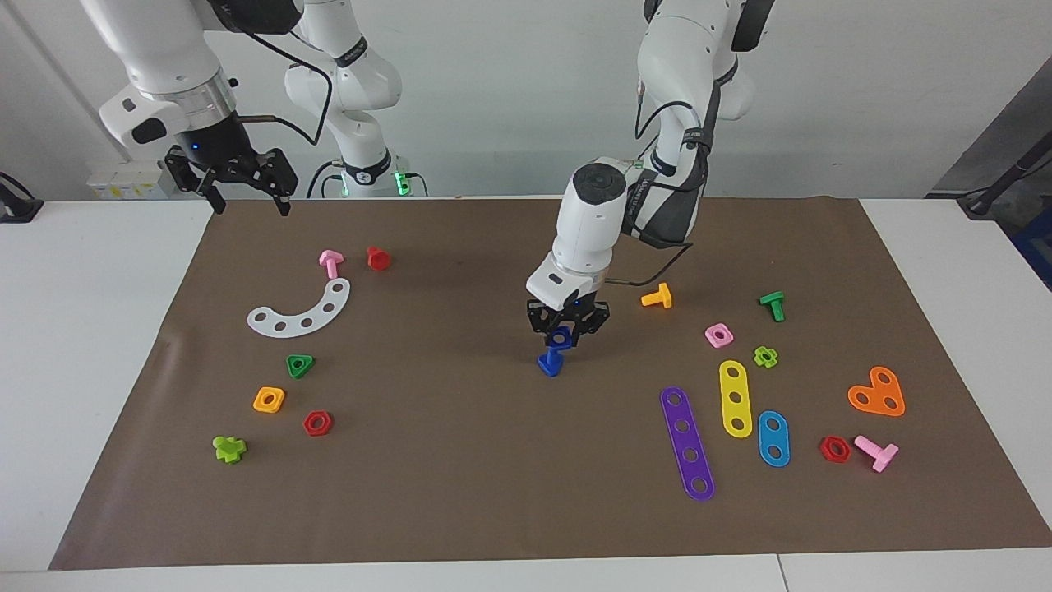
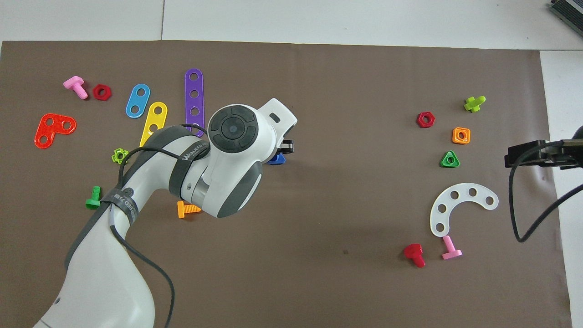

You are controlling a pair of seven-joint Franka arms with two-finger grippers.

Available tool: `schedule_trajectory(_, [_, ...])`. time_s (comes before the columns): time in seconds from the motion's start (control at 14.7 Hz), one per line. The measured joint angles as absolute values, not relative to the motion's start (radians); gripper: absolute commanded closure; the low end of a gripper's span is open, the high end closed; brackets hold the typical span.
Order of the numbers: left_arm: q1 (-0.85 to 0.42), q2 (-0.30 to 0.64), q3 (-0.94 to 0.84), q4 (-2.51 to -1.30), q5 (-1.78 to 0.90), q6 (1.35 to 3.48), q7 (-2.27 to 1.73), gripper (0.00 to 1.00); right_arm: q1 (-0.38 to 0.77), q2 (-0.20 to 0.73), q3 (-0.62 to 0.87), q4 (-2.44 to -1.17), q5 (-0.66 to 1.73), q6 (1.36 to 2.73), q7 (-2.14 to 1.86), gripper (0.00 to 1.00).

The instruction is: Unscrew and place screws in storage area

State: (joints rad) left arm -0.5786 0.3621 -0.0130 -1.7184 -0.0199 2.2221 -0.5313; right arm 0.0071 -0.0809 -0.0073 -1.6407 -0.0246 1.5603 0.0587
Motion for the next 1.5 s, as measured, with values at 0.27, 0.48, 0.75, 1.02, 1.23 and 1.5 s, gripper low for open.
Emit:
schedule_trajectory(0.27, [-0.488,0.288,-0.008,-1.817,-0.019,2.221,-0.484,0.83,0.007,-0.081,-0.007,-1.641,-0.025,1.560,0.059,0.00])
schedule_trajectory(0.48, [-0.403,0.258,-0.006,-1.875,-0.019,2.222,-0.390,0.83,0.007,-0.081,-0.007,-1.641,-0.025,1.560,0.059,0.00])
schedule_trajectory(0.75, [-0.300,0.247,-0.005,-1.945,-0.019,2.297,-0.246,0.83,0.007,-0.081,-0.007,-1.641,-0.025,1.560,0.059,0.00])
schedule_trajectory(1.02, [-0.244,0.238,-0.006,-2.047,-0.019,2.422,-0.161,0.69,0.015,-0.080,-0.006,-1.645,-0.021,1.593,0.004,0.00])
schedule_trajectory(1.23, [-0.240,0.237,-0.007,-2.102,-0.019,2.496,-0.144,0.00,0.100,-0.056,-0.004,-1.660,-0.015,1.683,0.080,0.00])
schedule_trajectory(1.5, [-0.240,0.224,-0.009,-2.107,-0.019,2.501,-0.142,0.00,0.280,0.052,0.003,-1.683,0.038,1.851,0.309,0.00])
